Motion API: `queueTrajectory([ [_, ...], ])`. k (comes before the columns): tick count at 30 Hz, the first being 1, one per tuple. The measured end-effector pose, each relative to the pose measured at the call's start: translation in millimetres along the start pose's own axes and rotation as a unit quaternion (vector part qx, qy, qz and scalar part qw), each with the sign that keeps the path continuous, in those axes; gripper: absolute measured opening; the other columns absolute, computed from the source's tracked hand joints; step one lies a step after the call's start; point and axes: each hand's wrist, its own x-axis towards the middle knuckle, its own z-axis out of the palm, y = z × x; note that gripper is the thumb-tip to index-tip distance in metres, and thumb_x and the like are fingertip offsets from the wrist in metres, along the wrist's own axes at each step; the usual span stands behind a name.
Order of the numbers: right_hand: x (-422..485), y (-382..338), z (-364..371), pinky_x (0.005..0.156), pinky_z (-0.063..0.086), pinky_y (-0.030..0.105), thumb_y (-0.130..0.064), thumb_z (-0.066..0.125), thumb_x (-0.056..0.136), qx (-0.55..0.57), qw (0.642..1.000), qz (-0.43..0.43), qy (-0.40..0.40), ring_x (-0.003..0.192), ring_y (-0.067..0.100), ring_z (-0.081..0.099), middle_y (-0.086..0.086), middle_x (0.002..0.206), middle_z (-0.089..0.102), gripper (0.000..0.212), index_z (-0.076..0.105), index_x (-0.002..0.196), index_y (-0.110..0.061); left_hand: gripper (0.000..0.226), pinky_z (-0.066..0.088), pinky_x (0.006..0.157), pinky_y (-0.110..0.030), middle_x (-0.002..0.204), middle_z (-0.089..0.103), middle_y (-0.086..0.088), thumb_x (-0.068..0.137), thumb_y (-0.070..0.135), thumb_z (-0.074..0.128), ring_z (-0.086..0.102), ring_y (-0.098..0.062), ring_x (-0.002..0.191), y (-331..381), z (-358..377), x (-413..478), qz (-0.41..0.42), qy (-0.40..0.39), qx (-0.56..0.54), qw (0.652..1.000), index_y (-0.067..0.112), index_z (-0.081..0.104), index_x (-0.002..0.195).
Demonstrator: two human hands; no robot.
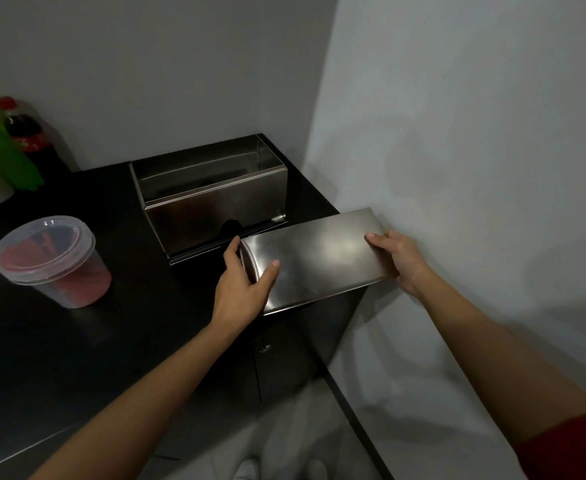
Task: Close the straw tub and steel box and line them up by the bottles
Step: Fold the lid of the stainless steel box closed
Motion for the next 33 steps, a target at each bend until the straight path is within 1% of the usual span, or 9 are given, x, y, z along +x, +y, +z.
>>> queueTrajectory([
  [2, 0.1, -3.1, 1.9, 0.058, 0.044, 0.022, -0.046, 0.068, 0.069, -0.050, 0.997, -0.054, 0.035, 0.065, 0.005, 0.065, -0.010, 0.071, 0.071, 0.018, 0.071, 0.071, -0.028, 0.088, 0.040, 0.081, -0.012, 0.139, 0.047, -0.006, 0.081, 0.051, 0.062, 0.047, -0.010, 0.116, 8.6, -0.1, 1.0, 0.011, 0.019, 0.012, 1.000, 0.022, 0.012, 0.147],
  [3, 1.0, -4.3, 3.2, 0.059, 0.043, 0.021, -0.047, 0.066, 0.072, -0.067, 0.993, -0.079, 0.048, 0.068, 0.006, 0.064, -0.009, 0.074, 0.070, 0.023, 0.070, 0.075, -0.024, 0.089, 0.039, 0.081, -0.011, 0.140, 0.047, -0.006, 0.080, 0.051, 0.063, 0.047, -0.010, 0.115, 13.1, -1.1, 1.7, 0.014, 0.029, 0.014, 0.999, 0.022, 0.012, 0.148],
  [7, 4.9, -11.4, 12.6, 0.071, 0.043, 0.018, -0.044, 0.064, 0.080, -0.091, 0.985, -0.123, 0.075, 0.088, 0.012, 0.061, 0.001, 0.103, 0.067, 0.041, 0.063, 0.105, -0.012, 0.089, 0.037, 0.099, -0.028, 0.144, 0.042, -0.009, 0.080, 0.053, 0.061, 0.043, -0.024, 0.128, 27.0, -10.5, 6.0, 0.035, 0.064, 0.026, 0.997, 0.021, 0.013, 0.149],
  [10, 5.8, -23.5, 25.6, 0.063, 0.043, 0.008, -0.039, 0.065, 0.080, -0.062, 0.984, -0.154, 0.065, 0.086, 0.006, 0.063, 0.002, 0.105, 0.069, 0.036, 0.062, 0.106, -0.014, 0.086, 0.032, 0.096, -0.024, 0.145, 0.042, -0.005, 0.083, 0.051, 0.059, 0.042, -0.021, 0.129, 34.0, -21.4, 8.3, 0.052, 0.096, 0.039, 0.993, 0.021, 0.013, 0.149],
  [13, 8.6, -36.8, 43.3, 0.071, 0.046, 0.018, -0.040, 0.067, 0.079, -0.057, 0.978, -0.187, 0.070, 0.094, 0.012, 0.063, 0.002, 0.107, 0.067, 0.048, 0.056, 0.119, -0.017, 0.083, 0.035, 0.090, -0.025, 0.134, 0.049, -0.005, 0.083, 0.052, 0.057, 0.048, -0.018, 0.118, 40.2, -34.4, 10.7, 0.046, 0.161, 0.066, 0.984, 0.021, 0.017, 0.149],
  [17, 17.1, -55.6, 73.2, 0.069, 0.045, 0.021, -0.048, 0.067, 0.076, -0.088, 0.963, -0.239, 0.093, 0.090, 0.015, 0.062, 0.003, 0.102, 0.065, 0.049, 0.055, 0.118, -0.025, 0.079, 0.029, 0.067, -0.012, 0.108, 0.046, 0.005, 0.082, 0.054, 0.055, 0.045, -0.006, 0.089, 44.4, -57.8, 16.7, 0.039, 0.232, 0.092, 0.968, 0.021, 0.024, 0.147],
  [21, 33.9, -74.0, 104.8, 0.073, 0.047, 0.021, -0.046, 0.067, 0.077, -0.089, 0.958, -0.259, 0.087, 0.093, 0.013, 0.060, -0.001, 0.107, 0.064, 0.047, 0.059, 0.117, -0.022, 0.069, 0.032, 0.074, -0.024, 0.102, 0.045, 0.004, 0.083, 0.051, 0.051, 0.046, -0.008, 0.081, 49.7, -85.3, 34.3, 0.020, 0.291, 0.109, 0.950, 0.019, 0.036, 0.142],
  [27, 64.6, -95.4, 154.7, 0.089, 0.049, 0.028, -0.042, 0.069, 0.077, -0.069, 0.961, -0.257, 0.073, 0.102, 0.015, 0.061, 0.003, 0.114, 0.065, 0.051, 0.061, 0.119, -0.014, 0.050, 0.032, 0.073, -0.026, 0.091, 0.048, 0.001, 0.081, 0.043, 0.053, 0.049, -0.013, 0.076, 55.4, -126.2, 70.0, 0.004, 0.335, 0.107, 0.936, 0.017, 0.059, 0.124],
  [33, 93.5, -111.3, 189.4, 0.090, 0.048, 0.025, -0.040, 0.073, 0.073, -0.053, 0.967, -0.242, 0.060, 0.101, 0.011, 0.062, 0.002, 0.111, 0.067, 0.052, 0.063, 0.116, -0.013, 0.036, 0.031, 0.070, -0.027, 0.089, 0.060, -0.008, 0.080, 0.037, 0.058, 0.044, -0.012, 0.075, 49.4, -153.8, 100.3, -0.016, 0.346, 0.104, 0.932, 0.009, 0.069, 0.100],
])
